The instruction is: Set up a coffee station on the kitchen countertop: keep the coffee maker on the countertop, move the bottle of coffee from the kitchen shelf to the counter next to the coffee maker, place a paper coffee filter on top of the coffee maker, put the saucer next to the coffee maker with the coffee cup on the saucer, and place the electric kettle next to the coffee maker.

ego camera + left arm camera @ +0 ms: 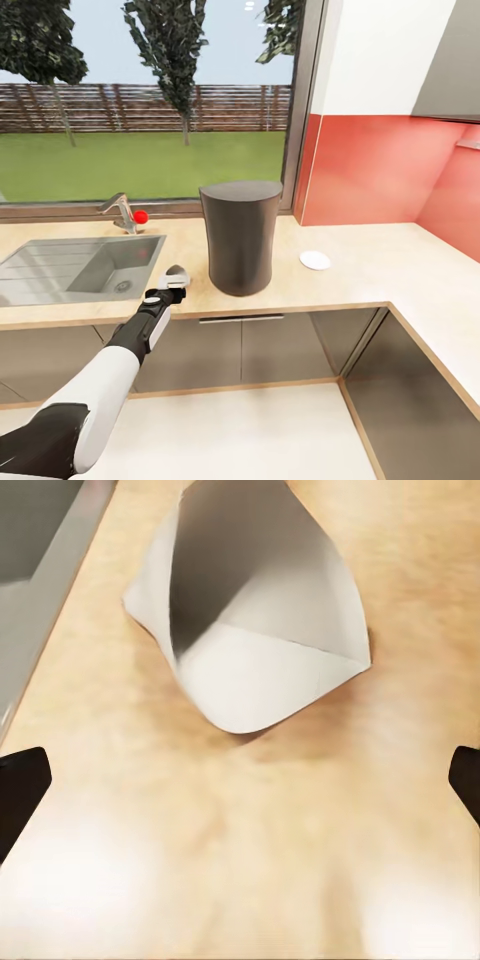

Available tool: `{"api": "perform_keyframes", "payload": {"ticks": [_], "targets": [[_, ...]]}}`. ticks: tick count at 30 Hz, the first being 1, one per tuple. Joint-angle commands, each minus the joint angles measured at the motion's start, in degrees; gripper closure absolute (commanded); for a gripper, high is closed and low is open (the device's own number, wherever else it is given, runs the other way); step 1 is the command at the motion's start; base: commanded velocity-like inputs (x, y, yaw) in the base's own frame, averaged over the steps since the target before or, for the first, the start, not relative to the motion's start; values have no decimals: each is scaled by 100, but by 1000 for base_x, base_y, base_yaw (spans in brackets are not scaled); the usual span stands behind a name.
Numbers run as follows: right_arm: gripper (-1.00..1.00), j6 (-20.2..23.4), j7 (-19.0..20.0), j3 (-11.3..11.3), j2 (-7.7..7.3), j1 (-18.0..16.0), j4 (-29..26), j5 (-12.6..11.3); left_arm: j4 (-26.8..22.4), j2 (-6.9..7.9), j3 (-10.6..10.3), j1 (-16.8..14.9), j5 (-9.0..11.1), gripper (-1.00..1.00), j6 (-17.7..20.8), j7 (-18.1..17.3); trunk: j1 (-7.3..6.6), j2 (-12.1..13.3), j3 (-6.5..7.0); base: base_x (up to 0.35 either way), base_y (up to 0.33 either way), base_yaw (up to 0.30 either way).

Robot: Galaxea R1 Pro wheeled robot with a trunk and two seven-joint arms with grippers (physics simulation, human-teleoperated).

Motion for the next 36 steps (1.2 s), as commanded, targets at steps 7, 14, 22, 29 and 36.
{"api": "perform_keyframes", "payload": {"ticks": [7,14,22,29,36], "targets": [[-100,-14,-1,-35,-2,0,1,49,-9,1,-1,-3,-12,-100,35,18,5,-10,-10,246,0,0],[-100,-14,-1,-34,-5,0,9,54,-4,22,16,-3,-17,-100,29,18,5,-10,-10,132,24,0],[-100,-14,-7,-43,-14,-1,160,53,-4,35,25,4,-15,-100,26,18,5,-10,-10,161,164,0],[-100,-12,-9,-50,-14,0,257,49,-4,41,25,6,-20,-100,26,18,5,-10,-10,28,29,0],[-100,-13,-9,-51,-14,0,264,49,13,38,6,14,-21,-100,23,18,5,-10,-10,2,2,0]]}}
